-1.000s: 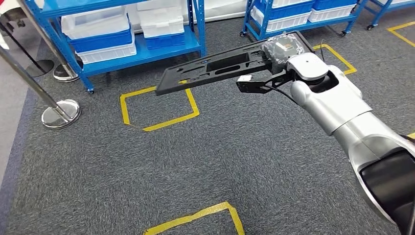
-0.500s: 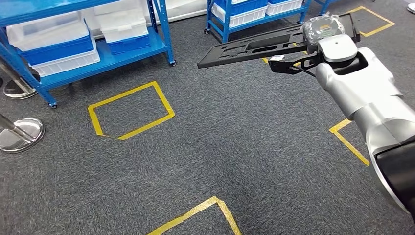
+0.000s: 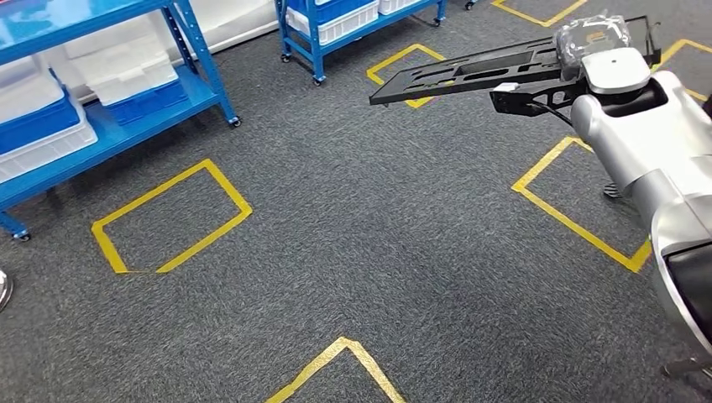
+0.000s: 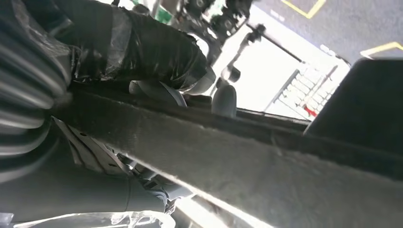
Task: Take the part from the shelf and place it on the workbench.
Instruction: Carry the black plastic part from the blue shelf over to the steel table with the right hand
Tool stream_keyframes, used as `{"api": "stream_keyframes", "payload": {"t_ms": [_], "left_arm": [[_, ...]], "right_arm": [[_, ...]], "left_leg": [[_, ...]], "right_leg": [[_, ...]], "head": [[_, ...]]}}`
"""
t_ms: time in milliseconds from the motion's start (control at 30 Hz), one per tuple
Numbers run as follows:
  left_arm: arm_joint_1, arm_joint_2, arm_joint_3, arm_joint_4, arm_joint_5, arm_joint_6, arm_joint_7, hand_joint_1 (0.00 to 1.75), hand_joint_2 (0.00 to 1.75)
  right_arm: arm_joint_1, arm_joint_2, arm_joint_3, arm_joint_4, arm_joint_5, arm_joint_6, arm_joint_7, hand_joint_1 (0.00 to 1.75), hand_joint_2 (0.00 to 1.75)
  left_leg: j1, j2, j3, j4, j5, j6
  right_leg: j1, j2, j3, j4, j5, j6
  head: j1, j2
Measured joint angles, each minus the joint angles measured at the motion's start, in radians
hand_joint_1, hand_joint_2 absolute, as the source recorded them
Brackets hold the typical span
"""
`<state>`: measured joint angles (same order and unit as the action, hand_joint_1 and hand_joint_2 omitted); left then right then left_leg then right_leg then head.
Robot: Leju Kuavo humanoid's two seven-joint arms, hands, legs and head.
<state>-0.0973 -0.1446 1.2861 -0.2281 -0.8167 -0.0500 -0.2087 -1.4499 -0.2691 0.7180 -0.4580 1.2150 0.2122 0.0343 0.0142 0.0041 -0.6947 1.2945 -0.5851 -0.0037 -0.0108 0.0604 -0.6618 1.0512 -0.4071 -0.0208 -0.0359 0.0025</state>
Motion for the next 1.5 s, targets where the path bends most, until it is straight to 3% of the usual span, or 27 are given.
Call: {"api": "stream_keyframes", "payload": {"t_ms": [33, 100, 167, 233, 267, 333, 400, 467, 500, 567, 633, 667, 767, 833, 900, 933, 967, 1000, 1067, 1133, 1200, 1267, 1333, 1400, 1467, 1500], "left_arm": [[0.000, 0.000, 0.000, 0.000, 0.000, 0.000, 0.000, 0.00, 1.75], [0.000, 0.000, 0.000, 0.000, 0.000, 0.000, 0.000, 0.00, 1.75], [-0.002, 0.000, 0.000, 0.000, 0.000, 0.000, 0.000, 0.00, 1.75], [-0.006, -0.003, 0.000, 0.000, 0.000, 0.000, 0.000, 0.00, 1.75], [-0.008, -0.004, 0.000, 0.000, 0.000, 0.000, 0.000, 0.00, 1.75], [-0.009, -0.006, 0.001, 0.000, 0.002, 0.002, 0.000, 0.00, 1.75], [-0.009, -0.005, 0.002, -0.001, 0.007, 0.004, 0.001, 0.00, 1.75], [-0.009, -0.005, 0.003, -0.001, 0.010, 0.005, 0.000, 0.00, 1.75], [-0.009, -0.004, 0.004, -0.001, 0.010, 0.004, 0.000, 0.00, 1.75], [-0.010, -0.004, 0.006, -0.001, 0.009, 0.001, -0.002, 0.00, 1.75], [-0.010, -0.002, 0.007, -0.001, 0.006, -0.001, -0.005, 0.00, 1.75], [-0.011, -0.001, 0.007, -0.001, 0.004, -0.001, -0.007, 0.00, 1.75], [-0.015, -0.001, 0.007, -0.001, -0.002, -0.001, -0.011, 0.00, 1.75], [-0.014, -0.002, 0.007, -0.001, -0.005, -0.001, -0.012, 0.00, 1.75], [-0.011, -0.003, 0.007, -0.001, -0.008, -0.002, -0.014, 0.00, 1.75], [-0.009, -0.004, 0.007, -0.001, -0.010, -0.001, -0.015, 0.00, 1.75], [-0.007, -0.004, 0.007, -0.001, -0.012, -0.001, -0.015, 0.00, 1.75], [-0.006, -0.004, 0.007, -0.001, -0.015, 0.000, -0.016, 0.00, 1.75], [-0.007, -0.004, 0.007, -0.001, -0.018, 0.002, -0.015, 0.00, 1.75], [-0.007, -0.004, 0.007, -0.001, -0.020, 0.003, -0.015, 0.00, 1.75], [-0.008, -0.005, 0.007, -0.001, -0.021, 0.001, -0.014, 0.00, 1.75], [-0.012, -0.009, 0.007, -0.001, -0.025, -0.002, -0.014, 0.00, 1.75], [-0.014, -0.014, 0.006, -0.001, -0.032, -0.003, -0.015, 0.00, 1.75], [-0.012, -0.016, 0.005, -0.001, -0.039, -0.003, -0.016, 0.00, 1.75], [-0.010, -0.018, 0.003, -0.001, -0.043, -0.003, -0.016, 0.00, 1.75], [-0.010, -0.019, 0.002, -0.001, -0.045, -0.003, -0.016, 0.00, 1.75]], "right_arm": [[0.000, 0.000, -0.001, 0.001, 0.000, 0.000, -0.001, 1.75, 1.75], [-0.001, -0.001, -0.004, 0.001, 0.001, 0.000, -0.001, 1.75, 1.75], [-0.002, -0.002, -0.006, 0.003, 0.002, 0.000, -0.001, 1.75, 1.75], [-0.001, -0.010, -0.006, 0.005, 0.005, 0.002, 0.000, 1.75, 1.75], [-0.001, -0.015, -0.007, 0.006, 0.008, 0.005, 0.002, 1.75, 1.75], [-0.007, -0.022, -0.007, 0.007, 0.016, 0.012, 0.008, 1.75, 1.75], [-0.016, -0.020, -0.008, 0.010, 0.023, 0.018, 0.016, 1.75, 1.75], [-0.018, -0.018, -0.012, 0.015, 0.029, 0.021, 0.023, 1.75, 1.75], [-0.018, -0.017, -0.015, 0.018, 0.032, 0.021, 0.027, 1.75, 1.75], [-0.021, -0.016, -0.023, 0.022, 0.034, 0.020, 0.033, 1.75, 1.75], [-0.026, -0.017, -0.034, 0.024, 0.035, 0.015, 0.040, 1.75, 1.75], [-0.026, -0.019, -0.042, 0.025, 0.034, 0.008, 0.046, 1.75, 1.75], [-0.013, -0.027, -0.085, 0.017, 0.012, -0.019, 0.074, 1.75, 1.75], [0.002, -0.030, -0.141, -0.002, -0.004, -0.033, 0.095, 1.75, 1.75], [0.021, -0.031, -0.208, -0.026, 0.001, -0.039, 0.112, 1.75, 1.75], [0.033, -0.032, -0.237, -0.038, 0.014, -0.039, 0.120, 1.75, 1.75], [0.046, -0.033, -0.263, -0.050, 0.034, -0.038, 0.128, 1.75, 1.75], [0.059, -0.034, -0.286, -0.063, 0.059, -0.036, 0.134, 1.75, 1.75], [0.081, -0.036, -0.333, -0.088, 0.106, -0.033, 0.141, 1.75, 1.75], [0.096, -0.037, -0.378, -0.105, 0.140, -0.031, 0.143, 1.75, 1.75], [0.109, -0.041, -0.410, -0.117, 0.164, -0.029, 0.143, 1.75, 1.75], [0.122, -0.052, -0.432, -0.135, 0.183, -0.022, 0.140, 1.75, 1.75], [0.130, -0.065, -0.454, -0.154, 0.206, -0.009, 0.130, 1.75, 1.75], [0.137, -0.071, -0.473, -0.170, 0.229, 0.002, 0.122, 1.75, 1.75], [0.149, -0.075, -0.491, -0.183, 0.244, 0.008, 0.116, 1.75, 1.75], [0.155, -0.078, -0.499, -0.189, 0.250, 0.012, 0.112, 1.75, 1.75]], "left_leg": [[-0.001, -0.008, 0.021, -0.056, 0.040, 0.006], [0.000, -0.049, 0.073, -0.185, 0.103, 0.023], [-0.001, -0.075, 0.102, -0.246, 0.116, 0.033], [-0.002, -0.058, 0.113, -0.264, 0.118, 0.038], [0.000, -0.045, 0.120, -0.276, 0.124, 0.040], [0.005, -0.016, 0.132, -0.302, 0.137, 0.047], [0.004, 0.010, 0.135, -0.309, 0.140, 0.051], [0.004, 0.035, 0.135, -0.306, 0.136, 0.049], [0.005, 0.048, 0.135, -0.303, 0.133, 0.047], [0.006, 0.071, 0.136, -0.291, 0.122, 0.039], [0.001, 0.089, 0.134, -0.275, 0.108, 0.025], [-0.002, 0.098, 0.134, -0.271, 0.103, 0.018], [-0.002, 0.115, 0.140, -0.267, 0.092, 0.006], [0.004, 0.074, 0.121, -0.221, 0.053, 0.000], [0.006, 0.021, 0.064, -0.097, -0.012, -0.001], [0.005, 0.010, 0.031, -0.030, -0.036, 0.001], [0.004, 0.005, 0.007, 0.014, -0.043, 0.003], [0.003, 0.003, -0.003, 0.021, -0.028, 0.008], [-0.001, -0.009, 0.028, -0.075, 0.048, 0.022], [-0.002, -0.050, 0.078, -0.196, 0.106, 0.038], [-0.004, -0.072, 0.100, -0.243, 0.115, 0.044], [-0.005, -0.049, 0.110, -0.265, 0.119, 0.047], [-0.002, -0.023, 0.123, -0.291, 0.131, 0.053], [-0.004, 0.001, 0.129, -0.301, 0.135, 0.059], [-0.005, 0.023, 0.130, -0.298, 0.131, 0.059], [-0.005, 0.034, 0.130, -0.295, 0.127, 0.058]], "right_leg": [[0.001, 0.016, 0.000, 0.001, 0.000, 0.000], [0.001, 0.043, -0.001, 0.003, 0.001, 0.002], [-0.004, 0.066, -0.006, 0.000, 0.007, 0.012], [-0.008, 0.089, -0.008, -0.010, 0.016, 0.027], [-0.006, 0.085, -0.009, -0.012, 0.017, 0.032], [0.000, 0.027, -0.031, 0.034, -0.016, 0.037], [-0.003, -0.038, -0.087, 0.153, -0.079, 0.043], [-0.013, -0.054, -0.126, 0.239, -0.103, 0.053], [-0.017, -0.059, -0.120, 0.233, -0.089, 0.057], [-0.024, -0.087, -0.060, 0.124, -0.034, 0.065], [-0.017, -0.123, -0.006, 0.024, -0.005, 0.060], [-0.013, -0.130, 0.002, 0.003, -0.004, 0.053], [-0.011, -0.095, -0.002, 0.002, -0.005, 0.033], [-0.015, -0.072, -0.001, -0.001, -0.003, 0.022], [-0.014, -0.049, -0.001, -0.002, -0.003, 0.015], [-0.011, -0.036, -0.002, -0.001, -0.003, 0.013], [-0.008, -0.022, -0.001, -0.001, -0.003, 0.012], [-0.005, -0.009, -0.001, 0.001, -0.004, 0.011], [-0.001, 0.019, 0.000, 0.003, -0.005, 0.010], [-0.001, 0.044, -0.002, 0.003, -0.004, 0.012], [-0.007, 0.065, -0.007, 0.000, 0.002, 0.021], [-0.011, 0.078, -0.008, -0.007, 0.008, 0.033], [-0.006, 0.032, -0.023, 0.020, -0.013, 0.040], [-0.004, -0.033, -0.071, 0.123, -0.071, 0.044], [-0.012, -0.051, -0.120, 0.230, -0.110, 0.053], [-0.016, -0.054, -0.124, 0.241, -0.104, 0.057]], "head": [[0.000, 0.000], [0.001, 0.000], [0.001, 0.000], [0.000, 0.000], [0.000, 0.000], [0.003, 0.000], [0.006, 0.000], [0.006, 0.000], [0.006, 0.000], [0.005, 0.000], [0.005, 0.000], [0.005, 0.000], [0.004, 0.000], [0.004, 0.000], [0.004, 0.000], [0.004, 0.000], [0.004, 0.000], [0.004, 0.000], [0.004, 0.000], [0.005, 0.000], [0.005, 0.000], [0.004, 0.000], [0.006, 0.000], [0.008, 0.000], [0.008, 0.000], [0.008, 0.000]]}}
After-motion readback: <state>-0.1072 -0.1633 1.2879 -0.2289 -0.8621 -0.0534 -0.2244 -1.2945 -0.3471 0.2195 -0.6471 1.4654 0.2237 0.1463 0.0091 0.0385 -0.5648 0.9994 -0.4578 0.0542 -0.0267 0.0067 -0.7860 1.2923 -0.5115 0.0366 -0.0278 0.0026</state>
